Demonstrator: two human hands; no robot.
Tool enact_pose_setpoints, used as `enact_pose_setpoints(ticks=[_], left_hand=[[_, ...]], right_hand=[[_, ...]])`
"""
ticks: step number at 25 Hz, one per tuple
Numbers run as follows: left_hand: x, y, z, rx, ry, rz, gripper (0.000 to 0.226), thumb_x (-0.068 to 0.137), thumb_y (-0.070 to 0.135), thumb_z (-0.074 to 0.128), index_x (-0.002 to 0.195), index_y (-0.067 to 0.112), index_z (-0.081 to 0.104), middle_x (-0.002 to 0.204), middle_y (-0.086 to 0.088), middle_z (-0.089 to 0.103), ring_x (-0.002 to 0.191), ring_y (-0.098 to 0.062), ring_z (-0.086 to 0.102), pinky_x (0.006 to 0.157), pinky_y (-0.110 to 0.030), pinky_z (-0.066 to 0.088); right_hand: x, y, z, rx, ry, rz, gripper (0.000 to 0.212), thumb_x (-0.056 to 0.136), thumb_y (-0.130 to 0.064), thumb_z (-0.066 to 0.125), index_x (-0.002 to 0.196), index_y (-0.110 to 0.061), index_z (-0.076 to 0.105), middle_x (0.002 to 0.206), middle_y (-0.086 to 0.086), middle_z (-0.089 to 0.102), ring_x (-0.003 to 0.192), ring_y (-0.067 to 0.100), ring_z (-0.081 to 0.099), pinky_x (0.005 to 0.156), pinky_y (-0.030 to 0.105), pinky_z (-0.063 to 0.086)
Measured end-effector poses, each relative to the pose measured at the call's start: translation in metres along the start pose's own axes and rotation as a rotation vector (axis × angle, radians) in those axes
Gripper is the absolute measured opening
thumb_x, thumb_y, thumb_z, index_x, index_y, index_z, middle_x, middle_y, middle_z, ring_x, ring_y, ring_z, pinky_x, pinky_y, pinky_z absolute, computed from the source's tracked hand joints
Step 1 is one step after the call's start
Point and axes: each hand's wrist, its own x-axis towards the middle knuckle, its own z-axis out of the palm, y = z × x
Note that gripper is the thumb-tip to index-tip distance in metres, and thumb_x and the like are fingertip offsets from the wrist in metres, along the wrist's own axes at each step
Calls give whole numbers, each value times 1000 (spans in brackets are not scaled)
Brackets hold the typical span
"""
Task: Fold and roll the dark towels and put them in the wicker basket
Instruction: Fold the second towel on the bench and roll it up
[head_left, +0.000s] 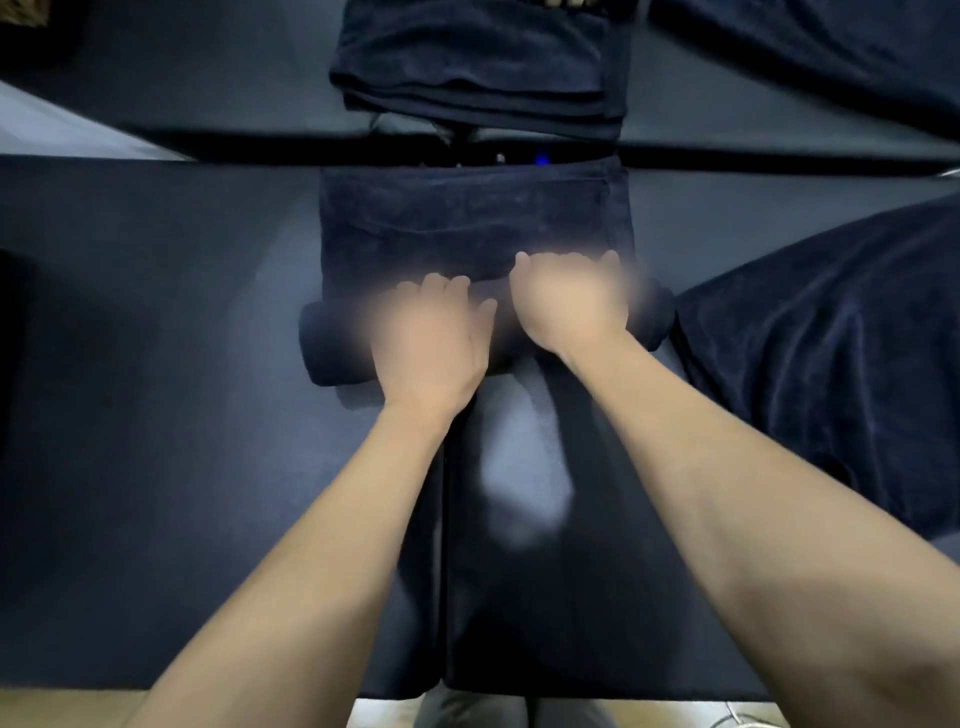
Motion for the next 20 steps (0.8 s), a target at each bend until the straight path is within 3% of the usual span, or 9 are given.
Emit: enact_pose_setpoints(ticks=[3, 6, 9, 12, 15, 17, 20], left_hand=[[33, 1, -6, 30, -108, -6, 55, 105, 45, 24, 87, 16, 67, 84, -2, 68, 76, -30, 57, 73, -41, 35], [54, -2, -7, 17, -218, 36, 56, 106, 42, 19, 84, 18, 64, 87, -2, 69, 80, -30, 57, 73, -40, 31], [70, -2, -8, -7, -333, 11, 61, 107, 44, 15, 84, 20, 66, 88, -4, 70, 76, -27, 51, 74, -39, 32], [61, -1, -9, -33, -251, -24, 61, 105, 51, 16, 81, 22, 64, 87, -1, 69, 77, -26, 52, 76, -41, 35], [24, -7, -3, -67, -51, 4, 51, 104, 52, 30, 115, 21, 69, 110, 3, 68, 100, -24, 59, 94, -41, 39], [16, -7, 2, -78, -11, 20, 48, 104, 49, 35, 126, 19, 65, 118, 1, 67, 108, -25, 60, 104, -43, 37], [45, -7, -4, 7, -71, -9, 49, 106, 47, 27, 101, 21, 69, 95, 1, 71, 85, -27, 61, 84, -41, 38]], right_hand=[[0, 0, 2, 12, 62, 53, 51, 107, -38, 22, 92, -16, 66, 89, 6, 72, 80, 32, 56, 88, 47, 35], [-32, -2, 24, -42, 289, 56, 41, 105, -39, 34, 108, -14, 66, 103, 6, 67, 87, 33, 56, 84, 46, 35], [-32, -5, 35, -25, 358, 25, 44, 105, -40, 35, 115, -13, 68, 102, 5, 67, 89, 34, 58, 88, 47, 36], [-10, -1, 17, -39, 290, 1, 52, 106, -42, 26, 87, -13, 65, 84, 5, 67, 76, 32, 52, 83, 48, 35], [10, -1, 4, -76, 167, -36, 53, 107, -39, 19, 79, -17, 59, 79, 5, 68, 71, 30, 46, 86, 48, 34], [26, 0, -6, -28, 42, -23, 57, 107, -39, 18, 83, -18, 65, 82, 7, 71, 74, 31, 54, 92, 49, 33], [33, -3, -10, 38, 36, 35, 56, 106, -41, 21, 86, -16, 67, 84, 8, 72, 76, 32, 56, 91, 48, 35]])
